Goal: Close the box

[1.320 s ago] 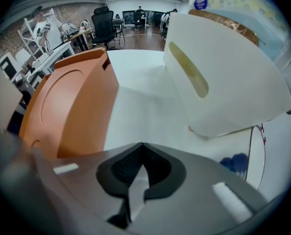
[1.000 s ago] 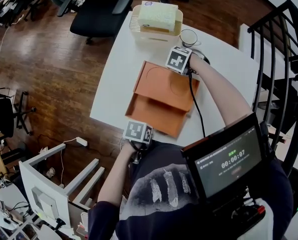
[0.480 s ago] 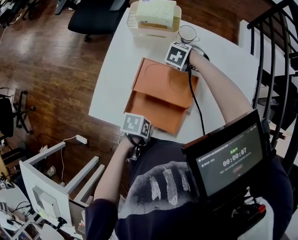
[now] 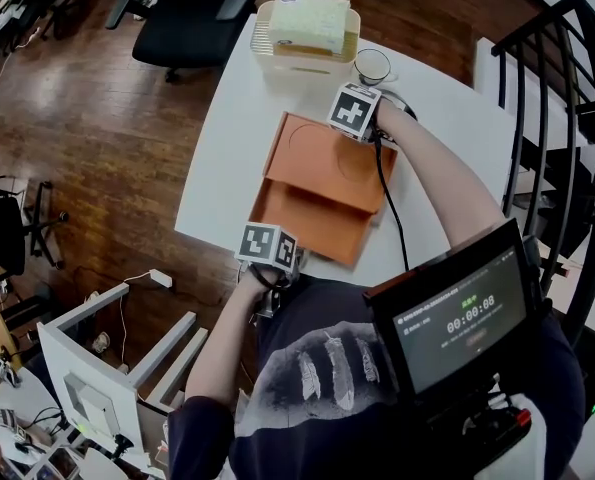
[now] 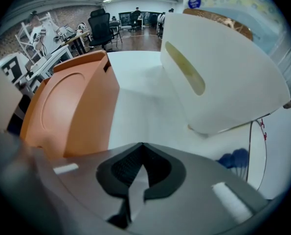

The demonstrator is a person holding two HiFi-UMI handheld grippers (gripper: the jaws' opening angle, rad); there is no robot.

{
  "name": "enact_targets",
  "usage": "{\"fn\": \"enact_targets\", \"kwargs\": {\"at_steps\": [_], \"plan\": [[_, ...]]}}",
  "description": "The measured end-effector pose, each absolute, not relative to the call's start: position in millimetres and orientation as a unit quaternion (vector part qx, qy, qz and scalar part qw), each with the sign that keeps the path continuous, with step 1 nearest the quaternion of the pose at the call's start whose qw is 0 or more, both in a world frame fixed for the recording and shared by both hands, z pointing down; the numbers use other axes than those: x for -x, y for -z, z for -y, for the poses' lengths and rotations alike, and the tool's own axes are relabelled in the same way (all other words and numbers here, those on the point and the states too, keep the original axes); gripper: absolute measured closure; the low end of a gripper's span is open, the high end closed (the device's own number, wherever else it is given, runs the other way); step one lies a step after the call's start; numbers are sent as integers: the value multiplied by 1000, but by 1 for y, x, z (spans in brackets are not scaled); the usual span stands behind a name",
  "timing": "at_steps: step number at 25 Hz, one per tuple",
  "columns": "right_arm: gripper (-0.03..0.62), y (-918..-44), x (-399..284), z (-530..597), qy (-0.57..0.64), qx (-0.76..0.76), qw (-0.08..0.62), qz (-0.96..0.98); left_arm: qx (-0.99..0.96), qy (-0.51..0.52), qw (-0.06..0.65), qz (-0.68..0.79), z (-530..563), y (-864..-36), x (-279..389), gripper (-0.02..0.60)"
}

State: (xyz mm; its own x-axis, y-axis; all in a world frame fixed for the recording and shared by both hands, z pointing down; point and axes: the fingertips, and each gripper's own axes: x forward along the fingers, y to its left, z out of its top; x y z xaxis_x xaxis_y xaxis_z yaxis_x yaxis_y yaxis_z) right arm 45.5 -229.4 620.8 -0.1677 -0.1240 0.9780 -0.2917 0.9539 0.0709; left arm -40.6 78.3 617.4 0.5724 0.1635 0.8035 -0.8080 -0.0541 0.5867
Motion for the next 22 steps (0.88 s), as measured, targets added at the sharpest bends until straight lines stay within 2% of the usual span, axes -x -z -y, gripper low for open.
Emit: {"fn": "enact_targets", "kwargs": {"at_steps": [8, 14, 22], "plan": [[591, -619, -43, 229, -69, -133, 632, 760, -604, -332, 681, 248, -78, -615, 26, 568], [591, -618, -42, 229, -72, -130, 631, 762, -645, -352, 629, 254, -61, -606, 14, 566], [590, -622, -45, 230, -85, -132, 633, 758, -649, -351, 629, 246, -54, -603, 14, 566]]}}
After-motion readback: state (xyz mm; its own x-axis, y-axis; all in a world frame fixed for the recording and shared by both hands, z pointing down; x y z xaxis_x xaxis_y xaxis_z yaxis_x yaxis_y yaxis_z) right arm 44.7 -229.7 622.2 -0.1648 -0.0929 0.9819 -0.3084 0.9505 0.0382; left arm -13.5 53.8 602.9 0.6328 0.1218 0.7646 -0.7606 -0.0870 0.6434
